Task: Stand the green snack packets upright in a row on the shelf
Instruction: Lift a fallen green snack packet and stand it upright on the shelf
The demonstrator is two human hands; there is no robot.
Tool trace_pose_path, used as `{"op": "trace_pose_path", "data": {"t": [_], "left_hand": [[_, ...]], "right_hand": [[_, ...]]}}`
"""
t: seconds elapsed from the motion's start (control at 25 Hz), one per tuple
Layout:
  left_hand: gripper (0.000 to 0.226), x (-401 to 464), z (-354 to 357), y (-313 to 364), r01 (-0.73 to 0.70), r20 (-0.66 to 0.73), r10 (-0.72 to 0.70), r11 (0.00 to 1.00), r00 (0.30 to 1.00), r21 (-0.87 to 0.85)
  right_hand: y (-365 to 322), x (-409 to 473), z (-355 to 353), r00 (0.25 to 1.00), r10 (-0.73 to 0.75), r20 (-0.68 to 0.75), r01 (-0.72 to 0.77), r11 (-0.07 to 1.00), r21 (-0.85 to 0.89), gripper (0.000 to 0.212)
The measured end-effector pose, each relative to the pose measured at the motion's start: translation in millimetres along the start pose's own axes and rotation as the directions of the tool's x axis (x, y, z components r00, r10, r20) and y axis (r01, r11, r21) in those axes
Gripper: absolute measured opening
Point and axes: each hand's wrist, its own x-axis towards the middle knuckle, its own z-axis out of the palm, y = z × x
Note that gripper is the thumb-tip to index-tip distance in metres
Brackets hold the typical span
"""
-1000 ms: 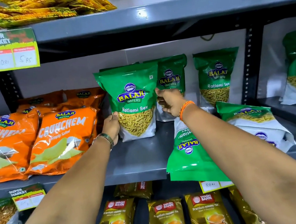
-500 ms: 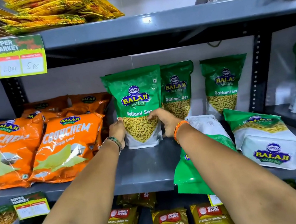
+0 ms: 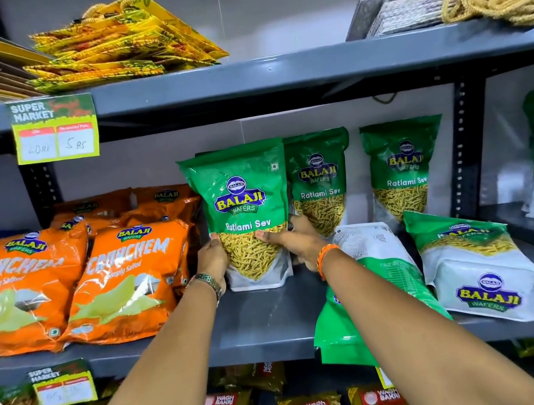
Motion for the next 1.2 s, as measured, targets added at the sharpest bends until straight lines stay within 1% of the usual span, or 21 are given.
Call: {"op": "trace_pose_path", "data": {"t": [0.08,0.16,0.32,0.36,0.52,0.6,0.68,0.76,0.84,0.92,0.96,1.0,1.04,1.08,1.12,1.16,1.2], "left_hand": [[0.045,-8,-9,-1,-0.001,-0.002,0.001,1.000,1.000,-0.016],[0.046,-19,-18,-3,-0.003,0.001,0.003,0.999,1.000,-0.039],[0.039,-42,-34,2,0.003,-0.011,-0.003,0.997,1.000,-0.076],[0.037,-49,-37,4,0.009,0.000,-0.009,0.996,1.000,-0.087],[0.035,-70,-42,9,0.005,0.019,-0.003,0.992,1.000,-0.126],[0.032,-73,-43,9,0.004,0.014,-0.002,0.991,1.000,-0.132],[0.029,-73,-44,8,0.002,0.015,0.000,0.991,1.000,-0.135],[0.031,-73,-46,6,-0.005,0.026,0.009,0.991,1.000,-0.133],[0.037,-73,-47,6,-0.004,0.025,0.007,0.991,1.000,-0.131],[0.037,-78,-47,7,-0.017,0.024,0.021,0.989,0.999,-0.149],[0.034,-85,-48,8,-0.037,0.015,0.040,0.988,0.999,-0.148],[0.029,-92,-50,7,-0.069,-0.014,0.068,0.991,0.998,-0.112],[0.027,-101,-53,4,-0.116,-0.064,0.113,0.992,0.992,-0.042],[0.028,-112,-58,-1,-0.179,-0.126,0.183,0.983,0.975,0.043],[0.029,-127,-62,-7,-0.260,-0.177,0.278,0.958,0.944,0.119],[0.030,-143,-63,-12,-0.361,-0.196,0.396,0.913,0.897,0.189],[0.032,-161,-63,-17,-0.471,-0.172,0.519,0.844,0.837,0.255]], "right_hand": [[0,-12,2,0.999,-0.035,0.038,0.033,0.999,0.042,0.044],[2,-24,4,0.994,-0.068,0.087,0.062,0.995,0.073,0.045],[-1,-48,9,0.990,-0.083,0.113,0.078,0.996,0.045,0.037],[-2,-54,11,0.991,-0.078,0.111,0.074,0.997,0.036,0.041],[-6,-69,15,0.996,-0.048,0.077,0.047,0.999,0.018,0.071],[-8,-73,15,0.997,-0.038,0.074,0.037,0.999,0.016,0.078],[-9,-77,16,0.997,-0.029,0.067,0.028,0.999,0.016,0.080],[-10,-78,16,0.998,-0.022,0.062,0.021,1.000,0.019,0.078],[-9,-80,17,0.997,-0.033,0.069,0.031,0.999,0.029,0.069],[-13,-85,15,0.996,-0.018,0.088,0.016,1.000,0.019,0.058],[-17,-88,13,0.993,-0.011,0.116,0.011,1.000,-0.003,0.049],[-22,-93,8,0.988,-0.007,0.157,0.014,0.999,-0.045,0.045],[-27,-98,0,0.980,-0.005,0.199,0.028,0.994,-0.110,0.053],[-32,-104,-12,0.974,-0.018,0.226,0.064,0.978,-0.197,0.074],[-37,-113,-27,0.971,-0.059,0.230,0.125,0.950,-0.285,0.094],[-40,-124,-45,0.965,-0.125,0.229,0.203,0.910,-0.361,0.103],[-40,-138,-65,0.955,-0.188,0.232,0.274,0.858,-0.434,0.106]]}}
